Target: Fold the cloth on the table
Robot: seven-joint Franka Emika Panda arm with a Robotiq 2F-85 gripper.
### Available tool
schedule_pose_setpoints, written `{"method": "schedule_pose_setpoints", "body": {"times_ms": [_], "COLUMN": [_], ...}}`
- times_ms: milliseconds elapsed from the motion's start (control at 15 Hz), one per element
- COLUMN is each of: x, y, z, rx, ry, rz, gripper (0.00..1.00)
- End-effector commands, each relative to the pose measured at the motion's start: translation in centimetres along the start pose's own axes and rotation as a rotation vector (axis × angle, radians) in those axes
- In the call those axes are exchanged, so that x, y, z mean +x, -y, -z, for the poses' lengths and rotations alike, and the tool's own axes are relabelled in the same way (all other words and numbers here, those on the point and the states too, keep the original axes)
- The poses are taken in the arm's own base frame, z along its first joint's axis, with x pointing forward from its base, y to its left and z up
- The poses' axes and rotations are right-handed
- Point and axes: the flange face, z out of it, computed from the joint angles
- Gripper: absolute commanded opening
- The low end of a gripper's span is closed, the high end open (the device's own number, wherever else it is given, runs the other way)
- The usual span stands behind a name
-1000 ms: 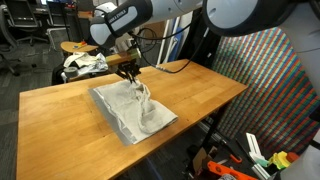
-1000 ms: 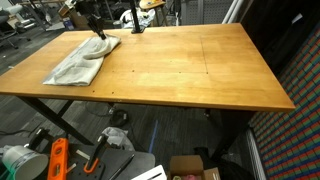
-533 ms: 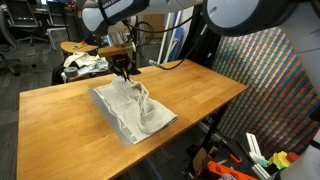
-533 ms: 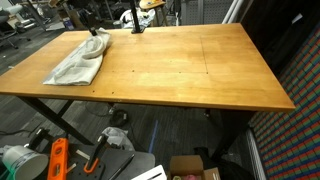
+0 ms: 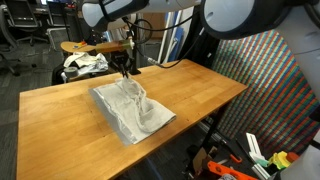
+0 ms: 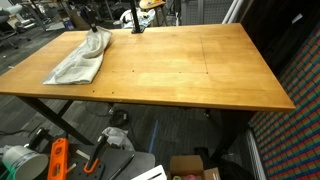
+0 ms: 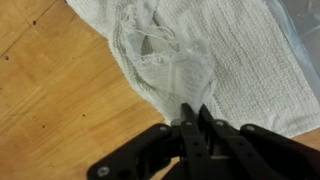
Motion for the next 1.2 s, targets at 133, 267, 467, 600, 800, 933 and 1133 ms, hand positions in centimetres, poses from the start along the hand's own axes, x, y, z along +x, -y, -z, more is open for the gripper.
{"method": "schedule_pose_setpoints", "body": {"times_ms": [133, 267, 467, 600, 800, 933, 1133], "x": [3.1, 3.2, 2.4, 1.3, 0.0, -0.5, -0.4], "y": [-1.2, -1.7, -1.3, -0.4, 1.1, 1.9, 2.8], "z": [-0.1, -0.3, 0.0, 0.2, 0.8, 1.2, 1.9], "rx": [0.023, 0.02, 0.027, 0.04, 0.082, 0.11, 0.172], "ry": [0.002, 0.025, 0.073, 0.118, 0.156, 0.18, 0.2], "rz": [-0.088, -0.081, -0.09, -0.094, -0.116, -0.15, -0.242], "gripper": [0.1, 0.1, 0.09, 0.1, 0.1, 0.09, 0.09]}}
